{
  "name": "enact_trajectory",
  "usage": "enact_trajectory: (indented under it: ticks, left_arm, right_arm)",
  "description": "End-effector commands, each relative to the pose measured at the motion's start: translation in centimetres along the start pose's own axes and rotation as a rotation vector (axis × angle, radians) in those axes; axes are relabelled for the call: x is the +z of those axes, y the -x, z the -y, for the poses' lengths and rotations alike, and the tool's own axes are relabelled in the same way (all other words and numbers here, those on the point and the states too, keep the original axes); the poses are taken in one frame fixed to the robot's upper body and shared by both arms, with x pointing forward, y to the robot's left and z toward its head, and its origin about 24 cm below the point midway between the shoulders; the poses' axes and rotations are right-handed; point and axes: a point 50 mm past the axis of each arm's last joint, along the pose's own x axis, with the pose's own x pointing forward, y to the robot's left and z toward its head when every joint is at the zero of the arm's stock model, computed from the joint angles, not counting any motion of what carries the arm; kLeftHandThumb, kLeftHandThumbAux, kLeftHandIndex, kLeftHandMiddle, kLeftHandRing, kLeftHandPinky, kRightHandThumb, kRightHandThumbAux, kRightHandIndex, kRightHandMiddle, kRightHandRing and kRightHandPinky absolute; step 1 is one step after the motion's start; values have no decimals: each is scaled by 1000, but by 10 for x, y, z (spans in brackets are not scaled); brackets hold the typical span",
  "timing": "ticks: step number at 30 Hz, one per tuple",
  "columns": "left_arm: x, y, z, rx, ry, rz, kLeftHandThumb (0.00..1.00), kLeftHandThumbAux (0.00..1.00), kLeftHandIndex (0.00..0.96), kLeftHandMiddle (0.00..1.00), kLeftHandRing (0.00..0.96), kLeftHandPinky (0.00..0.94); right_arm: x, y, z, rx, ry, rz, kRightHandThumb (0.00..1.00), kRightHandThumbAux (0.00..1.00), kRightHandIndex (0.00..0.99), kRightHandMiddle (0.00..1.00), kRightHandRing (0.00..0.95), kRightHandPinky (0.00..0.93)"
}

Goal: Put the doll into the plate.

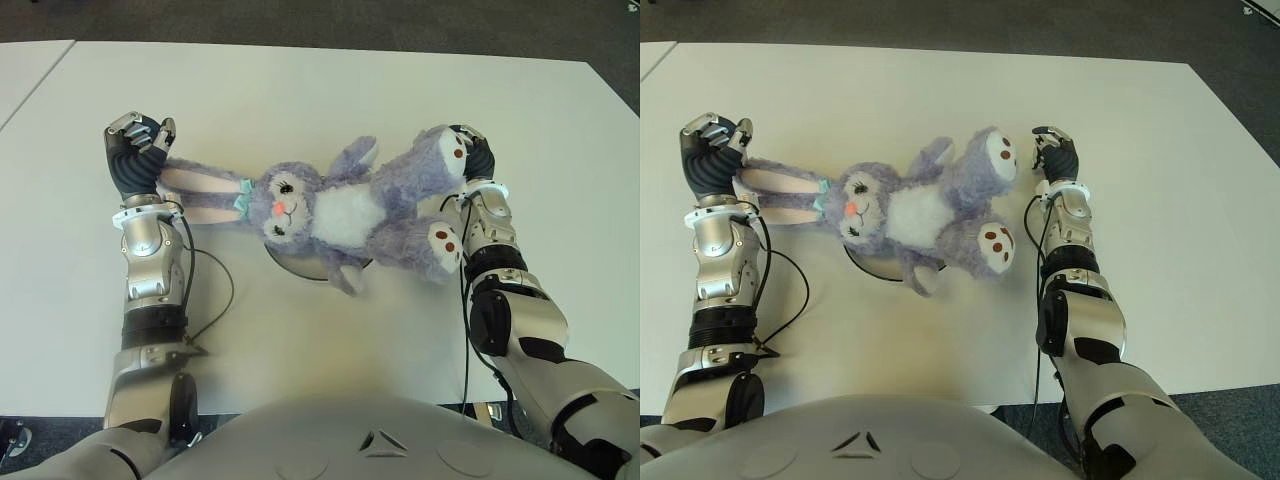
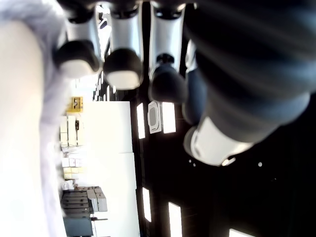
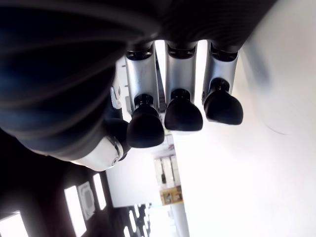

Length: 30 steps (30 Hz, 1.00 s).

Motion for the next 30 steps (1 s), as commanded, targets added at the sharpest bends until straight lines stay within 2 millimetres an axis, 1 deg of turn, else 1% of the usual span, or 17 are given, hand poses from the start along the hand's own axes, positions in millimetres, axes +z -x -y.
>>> enact_trajectory:
  ticks: [1, 12, 18, 24, 30]
  left_arm:
    - [-31, 29, 1, 40, 27, -153, 439, 793, 782, 883, 889, 882]
    - [-36, 35, 3, 13, 69, -152, 448, 788, 811, 893, 895, 890]
    - [-36, 39, 12, 0, 110, -129, 457, 791, 837, 900, 905, 893]
    - [-37, 44, 19, -43, 242, -124, 491, 790, 851, 902, 906, 884]
    - [-40, 47, 22, -80, 282, -141, 505, 787, 852, 900, 902, 883]
  right_arm:
    - [-14, 5, 8, -46, -27, -67, 697, 724, 439, 833, 818, 799]
    - [-15, 5, 9, -65, -32, -86, 699, 723, 440, 826, 810, 808]
    - [-15, 5, 9, -67, -32, -94, 699, 723, 440, 826, 811, 807]
    - [-16, 6, 9, -56, -42, -98, 700, 723, 440, 829, 815, 805]
    - [-17, 7, 9, -48, -25, -100, 699, 723, 440, 831, 821, 787]
